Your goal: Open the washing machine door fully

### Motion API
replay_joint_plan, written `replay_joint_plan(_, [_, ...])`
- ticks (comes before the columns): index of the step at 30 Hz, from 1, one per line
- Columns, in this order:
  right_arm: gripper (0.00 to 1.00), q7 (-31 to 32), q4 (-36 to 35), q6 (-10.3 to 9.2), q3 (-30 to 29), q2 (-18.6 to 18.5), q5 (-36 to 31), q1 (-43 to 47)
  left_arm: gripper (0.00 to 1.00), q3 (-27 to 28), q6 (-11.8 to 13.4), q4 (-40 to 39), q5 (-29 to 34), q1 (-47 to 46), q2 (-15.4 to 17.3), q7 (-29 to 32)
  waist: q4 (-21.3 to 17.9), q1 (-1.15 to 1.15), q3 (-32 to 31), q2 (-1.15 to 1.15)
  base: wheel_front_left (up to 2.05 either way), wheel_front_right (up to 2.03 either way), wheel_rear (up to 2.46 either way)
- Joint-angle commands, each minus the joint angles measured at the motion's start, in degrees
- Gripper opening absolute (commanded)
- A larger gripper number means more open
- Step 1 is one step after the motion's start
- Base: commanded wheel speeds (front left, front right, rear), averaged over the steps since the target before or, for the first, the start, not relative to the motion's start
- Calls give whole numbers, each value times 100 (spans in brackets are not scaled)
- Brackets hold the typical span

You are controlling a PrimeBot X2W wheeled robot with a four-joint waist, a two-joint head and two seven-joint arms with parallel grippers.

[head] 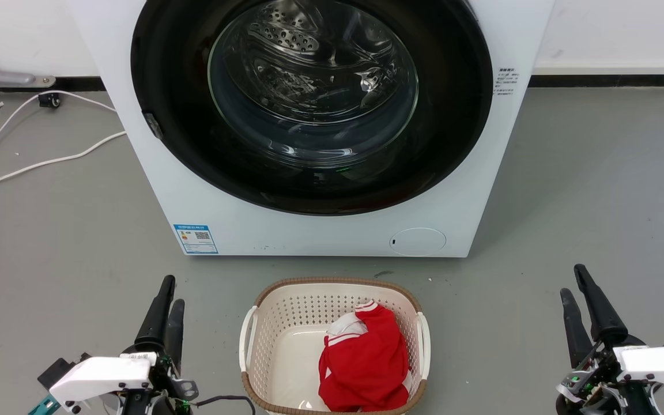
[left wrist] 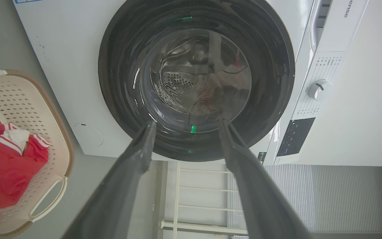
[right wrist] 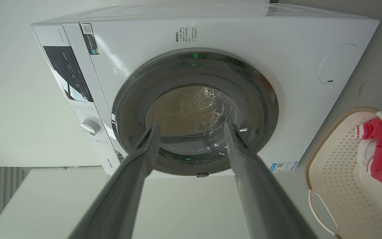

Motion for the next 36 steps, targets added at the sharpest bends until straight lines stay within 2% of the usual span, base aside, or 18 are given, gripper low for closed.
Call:
replay_joint_plan(1, [100, -52, -157, 0, 25, -13, -51, -75, 100, -29, -5, -148, 69, -101, 31, -52, 3, 0, -1, 0, 0, 0, 0])
replay_joint_plan(9, [100, -259, -408, 0, 31, -5, -688, -3, 100, -28, -6, -410, 627, -103, 44, -271, 32, 0, -10, 0, 0, 0, 0])
replay_joint_plan(22, [100, -558, -928, 0, -54, 7, -2686, 98, 100, -24, -9, -877, 2394, -156, 36, -572, 30, 0, -7, 0, 0, 0, 0])
replay_joint_plan(36, [100, -763, -1256, 0, 83, 20, -4869, 239, 100, -28, -11, -956, 4208, -196, 104, -854, -35, 0, -4, 0, 0, 0, 0])
